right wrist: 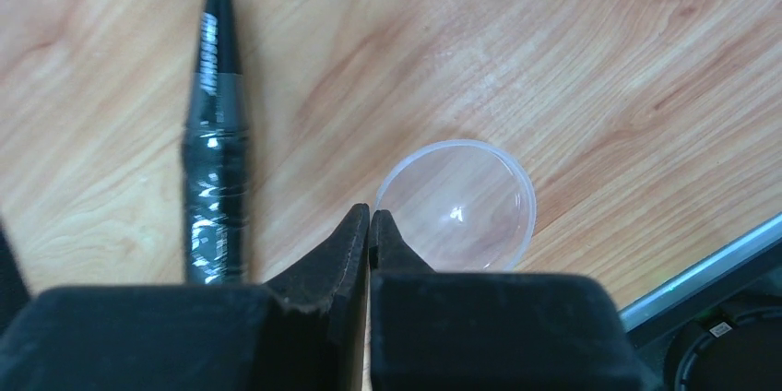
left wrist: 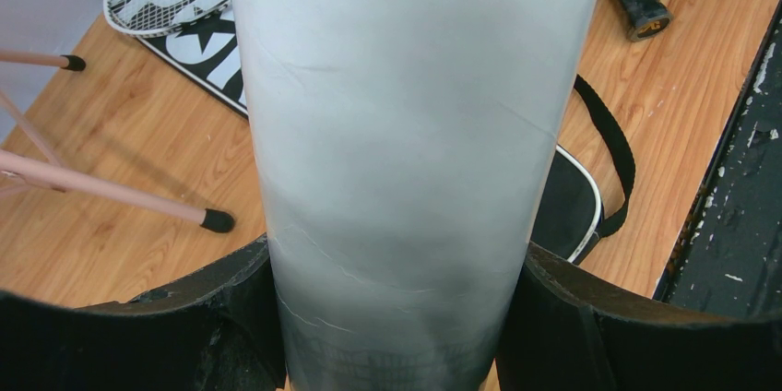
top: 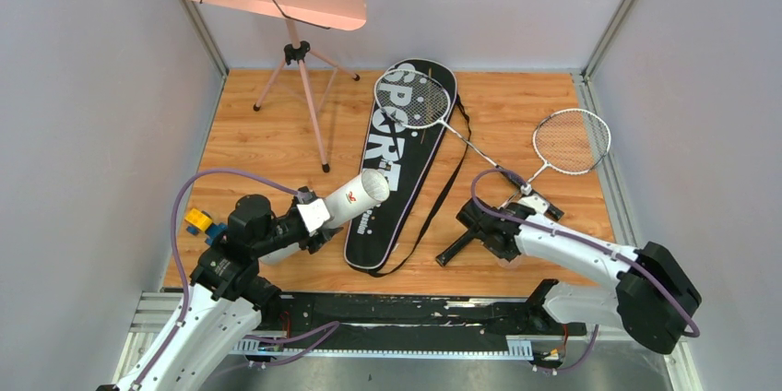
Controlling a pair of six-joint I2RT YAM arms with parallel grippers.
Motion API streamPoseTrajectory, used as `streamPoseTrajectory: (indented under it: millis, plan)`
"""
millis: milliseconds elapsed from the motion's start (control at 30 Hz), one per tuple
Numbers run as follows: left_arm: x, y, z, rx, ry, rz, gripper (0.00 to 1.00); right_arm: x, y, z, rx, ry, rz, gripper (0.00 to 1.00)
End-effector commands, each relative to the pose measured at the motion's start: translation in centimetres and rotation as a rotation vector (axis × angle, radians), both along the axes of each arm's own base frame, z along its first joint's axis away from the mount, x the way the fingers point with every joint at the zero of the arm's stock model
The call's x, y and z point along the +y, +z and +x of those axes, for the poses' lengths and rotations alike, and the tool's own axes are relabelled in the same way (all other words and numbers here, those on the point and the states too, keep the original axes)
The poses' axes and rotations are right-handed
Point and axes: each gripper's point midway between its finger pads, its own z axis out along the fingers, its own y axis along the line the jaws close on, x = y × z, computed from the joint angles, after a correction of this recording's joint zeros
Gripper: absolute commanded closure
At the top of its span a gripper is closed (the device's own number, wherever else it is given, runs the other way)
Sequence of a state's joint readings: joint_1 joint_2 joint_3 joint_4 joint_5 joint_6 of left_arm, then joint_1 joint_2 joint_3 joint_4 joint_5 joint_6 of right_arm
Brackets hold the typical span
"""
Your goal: Pack up the badminton gear
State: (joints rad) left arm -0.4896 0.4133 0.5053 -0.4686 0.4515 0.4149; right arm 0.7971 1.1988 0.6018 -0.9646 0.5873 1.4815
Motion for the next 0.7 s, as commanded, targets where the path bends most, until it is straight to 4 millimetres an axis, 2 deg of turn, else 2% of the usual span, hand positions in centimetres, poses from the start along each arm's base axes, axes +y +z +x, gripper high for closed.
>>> streamPoseTrajectory:
  millis: [0, 233, 367, 467, 533, 667]
  plan:
    - [-0.6, 2.4, 0.4, -0.085, -0.025, -0.040, 0.39, -0.1, 4.0, 2.0, -0.115, 0.020, -0.011, 1.00]
    - [-0.7, 2.4, 0.4, -0.085, -0.028, -0.041, 0.39, 0.8, 10.4, 4.4, -0.288, 0.116, 0.038, 1.00]
    - [-0.7, 2.4, 0.4, -0.084, -0.029, -0.041, 0.39, 2.7, 14.5, 6.2, -0.407, 0.253, 0.082, 1.00]
    - [-0.7, 2.3, 0.4, -0.082, -0.028, -0.039, 0.39, 5.2, 17.2, 7.2, -0.488, 0.415, 0.135, 1.00]
    - [-0.7, 2.3, 0.4, -0.082, -0.028, -0.040, 0.39, 7.9, 19.1, 7.3, -0.544, 0.591, 0.200, 1.00]
    - [-0.7, 2.3, 0.4, -0.082, -0.029, -0.040, 0.38, 12.9, 23.5, 6.0, -0.702, 0.929, 0.335, 1.00]
